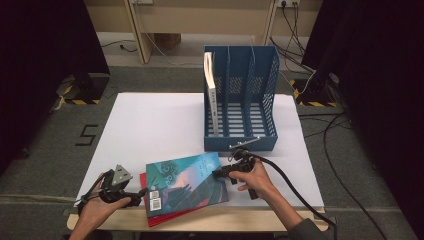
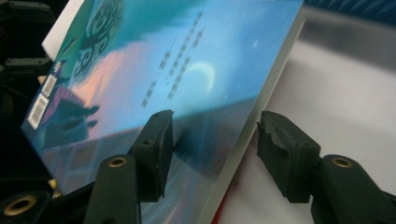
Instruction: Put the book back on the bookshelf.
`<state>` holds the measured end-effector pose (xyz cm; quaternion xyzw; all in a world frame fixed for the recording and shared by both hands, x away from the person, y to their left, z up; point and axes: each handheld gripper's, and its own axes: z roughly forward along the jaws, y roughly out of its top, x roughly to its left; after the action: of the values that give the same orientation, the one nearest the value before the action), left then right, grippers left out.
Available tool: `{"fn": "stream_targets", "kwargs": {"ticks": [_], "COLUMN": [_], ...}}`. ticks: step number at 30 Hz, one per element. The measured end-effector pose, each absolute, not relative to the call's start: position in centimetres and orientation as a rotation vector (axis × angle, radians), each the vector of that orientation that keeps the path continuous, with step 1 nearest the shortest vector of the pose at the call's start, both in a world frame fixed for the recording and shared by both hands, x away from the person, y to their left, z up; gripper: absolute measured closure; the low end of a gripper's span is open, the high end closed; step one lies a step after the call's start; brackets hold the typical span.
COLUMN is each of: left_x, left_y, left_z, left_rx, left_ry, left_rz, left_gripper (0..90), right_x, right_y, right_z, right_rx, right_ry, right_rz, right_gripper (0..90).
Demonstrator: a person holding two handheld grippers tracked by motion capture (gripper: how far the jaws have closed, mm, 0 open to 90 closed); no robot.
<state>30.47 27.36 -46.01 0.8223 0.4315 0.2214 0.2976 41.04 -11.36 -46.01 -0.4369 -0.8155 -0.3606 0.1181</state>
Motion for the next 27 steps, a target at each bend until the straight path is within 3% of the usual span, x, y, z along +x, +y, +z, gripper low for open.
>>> {"fn": "stream_targets", "kwargs": {"ticks": [9, 13, 27], "left_x": [30.5, 30.7, 31.1], "left_y": [27.5, 27.8, 26.8], "left_z": [-46.3, -46.5, -46.7], "left_rx": [2.185, 2.164, 2.154], "left_ry": [1.164, 1.178, 1.157], "left_rz": [0.582, 0.537, 0.53], "left_gripper": [14.0, 14.6, 14.7], "right_x": [40.9, 40.7, 40.6], "right_y": [-10.9, -11.1, -12.0], "right_z": [-46.4, -46.1, -44.3], "right_rx": [-1.291, -1.307, -1.349], "right_ry": [-2.357, -2.369, -2.337], "right_rz": [-1.031, -1.043, -1.15], "right_gripper": [36.9, 42.1, 44.0]}}
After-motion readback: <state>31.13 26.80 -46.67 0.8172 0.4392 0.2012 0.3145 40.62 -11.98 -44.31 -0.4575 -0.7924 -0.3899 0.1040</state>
